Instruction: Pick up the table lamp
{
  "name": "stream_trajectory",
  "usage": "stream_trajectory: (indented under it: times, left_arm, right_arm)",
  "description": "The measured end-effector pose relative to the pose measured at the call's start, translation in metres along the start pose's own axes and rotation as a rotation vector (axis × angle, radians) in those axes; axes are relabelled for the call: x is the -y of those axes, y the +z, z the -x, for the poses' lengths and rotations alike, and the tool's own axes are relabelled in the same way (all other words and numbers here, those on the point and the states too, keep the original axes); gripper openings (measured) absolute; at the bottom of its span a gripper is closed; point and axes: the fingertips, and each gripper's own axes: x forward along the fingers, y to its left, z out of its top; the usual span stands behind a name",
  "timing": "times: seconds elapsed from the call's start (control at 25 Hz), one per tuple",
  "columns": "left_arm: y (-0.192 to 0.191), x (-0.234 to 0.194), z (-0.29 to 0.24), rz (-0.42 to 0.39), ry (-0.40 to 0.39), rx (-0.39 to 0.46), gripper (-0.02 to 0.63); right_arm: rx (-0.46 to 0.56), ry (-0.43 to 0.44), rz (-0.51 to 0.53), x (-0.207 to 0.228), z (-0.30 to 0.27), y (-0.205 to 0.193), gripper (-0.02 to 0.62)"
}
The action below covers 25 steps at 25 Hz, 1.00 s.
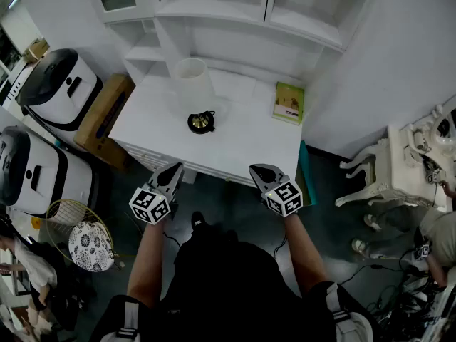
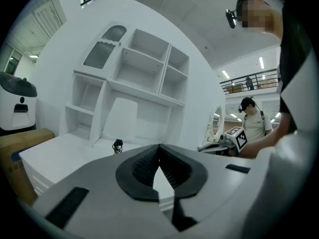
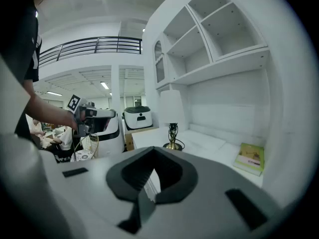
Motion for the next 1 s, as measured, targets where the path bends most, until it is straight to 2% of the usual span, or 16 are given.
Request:
stream_trajectory:
  times: [0.56,1.0]
  left_arm:
    - [0.008,-0.029,-0.007,0.004,-0.030,-0.003,0.011]
    - [0.014,-0.073,-0.012,0.024,-0.083,-0.010,0.011]
  right_arm:
    - [0.004,-0.007,-0.026,-0.004,-0.027,0.011,0.006]
    - [-0.025,-0.049,-0.042,-0.009,-0.069,0.013,0.008]
